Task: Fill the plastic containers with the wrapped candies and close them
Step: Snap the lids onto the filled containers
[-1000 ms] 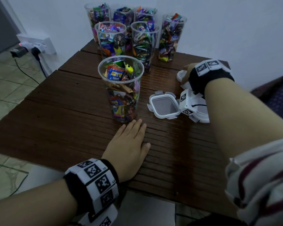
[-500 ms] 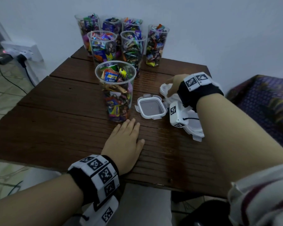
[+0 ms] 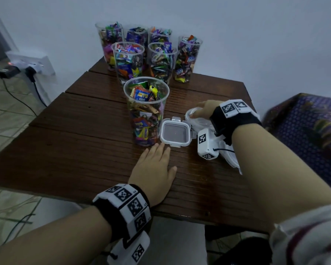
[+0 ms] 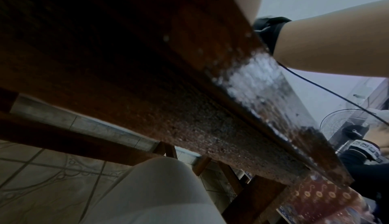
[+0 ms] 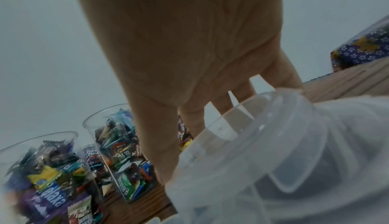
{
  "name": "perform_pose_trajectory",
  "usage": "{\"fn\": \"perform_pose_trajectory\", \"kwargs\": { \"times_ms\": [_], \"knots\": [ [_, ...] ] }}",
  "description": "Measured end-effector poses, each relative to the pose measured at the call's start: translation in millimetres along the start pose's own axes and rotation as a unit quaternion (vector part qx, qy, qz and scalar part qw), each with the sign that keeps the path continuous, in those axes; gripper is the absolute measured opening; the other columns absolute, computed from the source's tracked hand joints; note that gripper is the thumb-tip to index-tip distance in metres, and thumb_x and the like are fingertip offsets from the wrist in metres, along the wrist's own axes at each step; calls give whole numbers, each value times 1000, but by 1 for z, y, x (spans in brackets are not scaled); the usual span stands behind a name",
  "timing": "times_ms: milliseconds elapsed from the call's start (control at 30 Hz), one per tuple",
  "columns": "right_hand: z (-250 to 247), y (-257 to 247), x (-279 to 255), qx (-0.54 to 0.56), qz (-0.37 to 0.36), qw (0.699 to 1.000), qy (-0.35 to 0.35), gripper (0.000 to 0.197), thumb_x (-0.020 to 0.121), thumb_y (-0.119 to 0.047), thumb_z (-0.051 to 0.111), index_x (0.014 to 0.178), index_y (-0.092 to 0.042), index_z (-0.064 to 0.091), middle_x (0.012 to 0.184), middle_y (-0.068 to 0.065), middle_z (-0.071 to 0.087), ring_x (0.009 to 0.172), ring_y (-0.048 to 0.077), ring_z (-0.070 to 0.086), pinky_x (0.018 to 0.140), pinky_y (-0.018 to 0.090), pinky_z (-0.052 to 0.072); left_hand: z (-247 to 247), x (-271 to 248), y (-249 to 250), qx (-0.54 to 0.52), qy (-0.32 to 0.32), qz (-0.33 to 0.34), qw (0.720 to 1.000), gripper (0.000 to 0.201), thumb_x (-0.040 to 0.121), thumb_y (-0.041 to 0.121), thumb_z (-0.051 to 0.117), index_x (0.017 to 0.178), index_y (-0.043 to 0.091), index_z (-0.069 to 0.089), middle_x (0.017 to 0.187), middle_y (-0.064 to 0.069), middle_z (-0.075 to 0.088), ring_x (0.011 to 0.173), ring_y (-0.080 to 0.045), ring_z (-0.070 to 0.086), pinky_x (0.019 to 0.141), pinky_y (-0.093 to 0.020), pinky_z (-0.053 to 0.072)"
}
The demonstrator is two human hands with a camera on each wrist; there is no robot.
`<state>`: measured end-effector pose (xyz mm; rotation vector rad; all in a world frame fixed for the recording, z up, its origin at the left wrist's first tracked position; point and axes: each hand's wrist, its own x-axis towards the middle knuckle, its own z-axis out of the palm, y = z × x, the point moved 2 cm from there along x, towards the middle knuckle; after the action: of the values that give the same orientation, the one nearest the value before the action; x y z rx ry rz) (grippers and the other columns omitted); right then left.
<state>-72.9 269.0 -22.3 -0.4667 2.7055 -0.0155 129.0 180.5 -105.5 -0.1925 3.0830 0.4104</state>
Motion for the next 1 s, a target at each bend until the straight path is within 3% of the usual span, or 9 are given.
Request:
{"fn": "perform_pose_trajectory", "kwargs": {
  "times_ms": [233, 333, 400, 467, 567, 633, 767, 900, 1000],
  "knots": [
    [6, 2, -14, 8, 3, 1000, 10, 64, 91, -51, 51, 142, -14, 40, 145, 10, 43, 130, 29, 42, 103, 37, 34, -9, -5, -10, -49, -18, 2, 999, 64, 98, 46, 34, 152, 18, 14, 160, 1, 7, 146, -13, 4, 116, -25, 0],
    [11, -2, -20, 12, -1, 1000, 3, 69, 90, -52, 51, 147, -18, 31, 149, 8, 37, 134, 28, 38, 106, 36, 32, -29, -7, -23, -98, -17, -25, 995, 55, 97, 45, 39, 147, 23, 31, 155, 3, 28, 141, -13, 25, 112, -25, 20],
    [14, -5, -25, 4, -5, 1000, -1, 74, 89, -53, 52, 149, -19, 27, 151, 8, 35, 135, 27, 37, 105, 35, 32, -46, -10, -35, -122, -6, -62, 991, 43, 95, 46, 43, 133, 28, 52, 137, 3, 52, 125, -16, 47, 102, -29, 38],
    [16, -8, -31, -6, -8, 1000, -11, 82, 86, -53, 56, 150, -18, 19, 153, 8, 30, 137, 28, 33, 105, 34, 32, -62, -13, -49, -132, 6, -103, 986, 34, 93, 49, 45, 113, 30, 64, 113, 1, 67, 107, -20, 58, 89, -32, 46],
    [19, -12, -38, -18, -7, 999, -27, 91, 84, -52, 61, 151, -16, 12, 153, 10, 29, 137, 29, 32, 103, 36, 34, -81, -15, -74, -175, 44, -170, 969, 29, 88, 54, 53, 100, 28, 59, 87, 9, 62, 93, -19, 58, 76, -30, 43],
    [21, -15, -42, -18, -8, 999, -27, 91, 83, -50, 62, 151, -16, 12, 152, 10, 31, 136, 29, 34, 102, 36, 35, -89, -12, -85, -223, 74, -187, 954, 42, 82, 56, 59, 110, 25, 49, 94, 10, 57, 94, -17, 56, 78, -32, 43],
    [23, -19, -51, 29, -19, 999, -16, 87, 82, -44, 64, 150, -15, 18, 149, 10, 35, 133, 29, 38, 102, 36, 37, -96, 5, -91, -322, 102, -139, 931, 87, 73, 53, 72, 142, 26, 27, 129, 1, 48, 117, -20, 49, 98, -41, 42],
    [17, -21, -59, 109, -36, 993, 40, 83, 82, -43, 64, 148, -12, 23, 145, 15, 38, 128, 31, 42, 99, 35, 39, -101, 24, -81, -415, 117, -61, 900, 124, 52, 66, 76, 149, 33, 8, 148, 1, 34, 133, -17, 36, 110, -46, 32],
    [6, -24, -61, 186, -65, 971, 136, 84, 80, -47, 65, 147, -17, 25, 145, 17, 35, 127, 31, 41, 96, 33, 36, -100, 32, -75, -462, 141, -32, 875, 123, 51, 57, 75, 150, 33, 6, 150, 3, 30, 134, -14, 35, 112, -42, 32]
  ]
}}
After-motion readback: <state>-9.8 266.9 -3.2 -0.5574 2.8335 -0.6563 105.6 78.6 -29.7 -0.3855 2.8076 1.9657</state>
